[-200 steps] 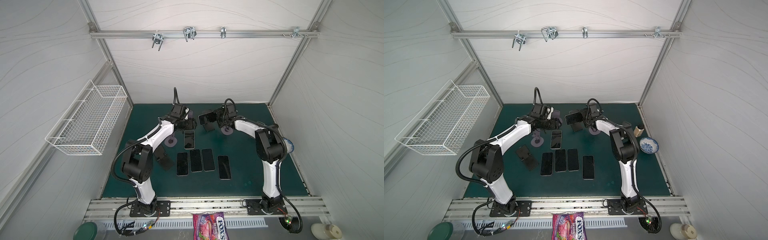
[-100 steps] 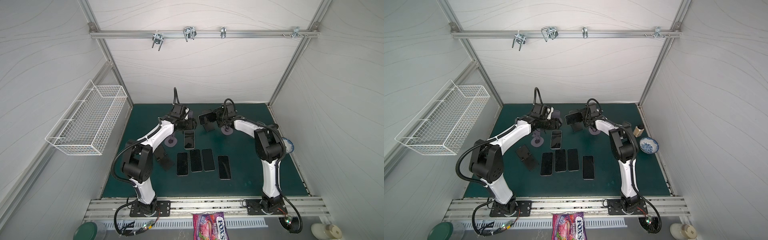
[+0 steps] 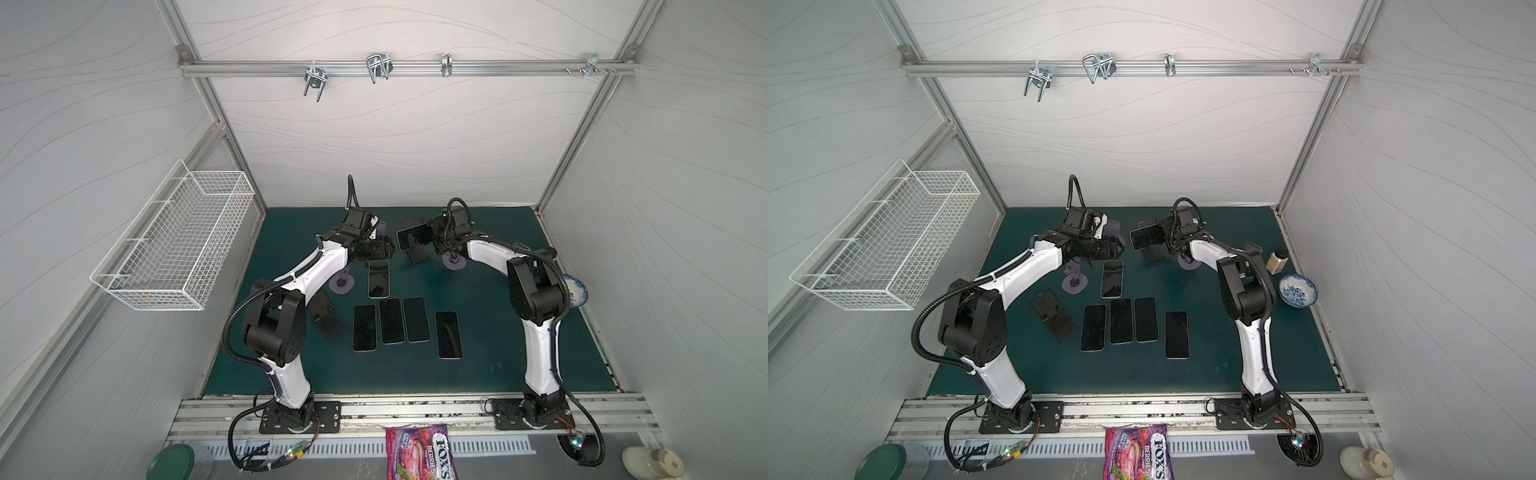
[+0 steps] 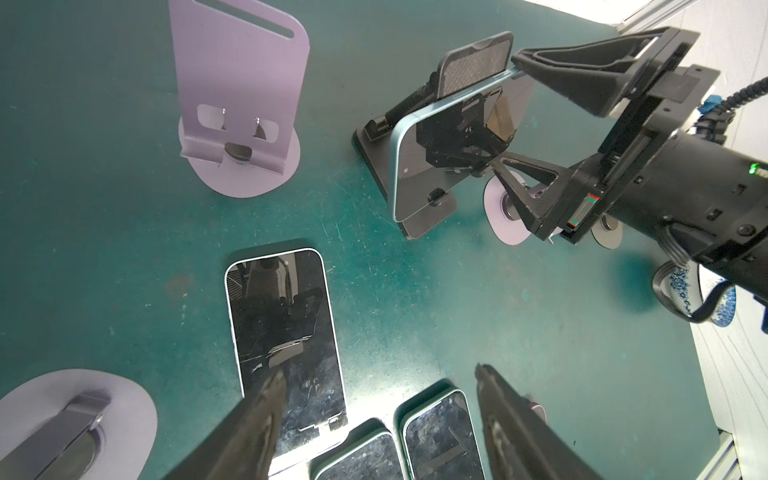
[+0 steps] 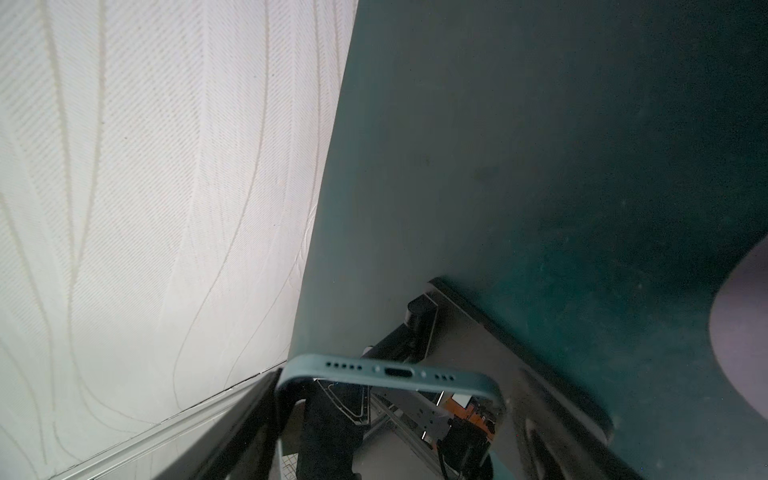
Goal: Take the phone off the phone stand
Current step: 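Lift the teal-edged phone up off its black stand with the right gripper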
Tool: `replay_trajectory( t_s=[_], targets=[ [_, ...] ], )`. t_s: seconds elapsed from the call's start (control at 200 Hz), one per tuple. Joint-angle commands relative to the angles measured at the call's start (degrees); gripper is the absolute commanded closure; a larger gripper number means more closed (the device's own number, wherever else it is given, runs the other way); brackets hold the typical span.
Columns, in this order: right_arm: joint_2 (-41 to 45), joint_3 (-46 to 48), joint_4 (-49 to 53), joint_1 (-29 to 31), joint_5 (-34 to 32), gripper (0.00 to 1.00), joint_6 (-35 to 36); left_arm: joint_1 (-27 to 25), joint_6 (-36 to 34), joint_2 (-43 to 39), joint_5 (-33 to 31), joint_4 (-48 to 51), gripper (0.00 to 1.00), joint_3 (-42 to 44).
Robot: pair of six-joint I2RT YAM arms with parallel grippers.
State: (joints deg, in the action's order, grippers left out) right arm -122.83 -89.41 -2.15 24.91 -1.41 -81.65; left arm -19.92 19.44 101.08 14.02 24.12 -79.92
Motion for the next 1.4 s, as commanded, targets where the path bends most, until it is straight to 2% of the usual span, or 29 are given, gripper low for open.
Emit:
replay_trajectory(
  t_s=[0.0,0.66,1.395],
  targets=[
    [-1.6,-1.8,-0.3,0.5,-0.8,0.15,-1.9,0.2,0.6,0.1,0.6,0.3,0.26,-2.6],
    [-2.3,-1.8,-1.9,0.5,-1.1,0.2,-2.9,0.2,1.0,0.7,0.7,1.1,0.26,-3.0],
    [-0.5,1.4,-5.6,0.6,-3.1,0.35,-4.6,0.2,1.3,0.6,0.7,1.0,0.26,-2.9]
  ],
)
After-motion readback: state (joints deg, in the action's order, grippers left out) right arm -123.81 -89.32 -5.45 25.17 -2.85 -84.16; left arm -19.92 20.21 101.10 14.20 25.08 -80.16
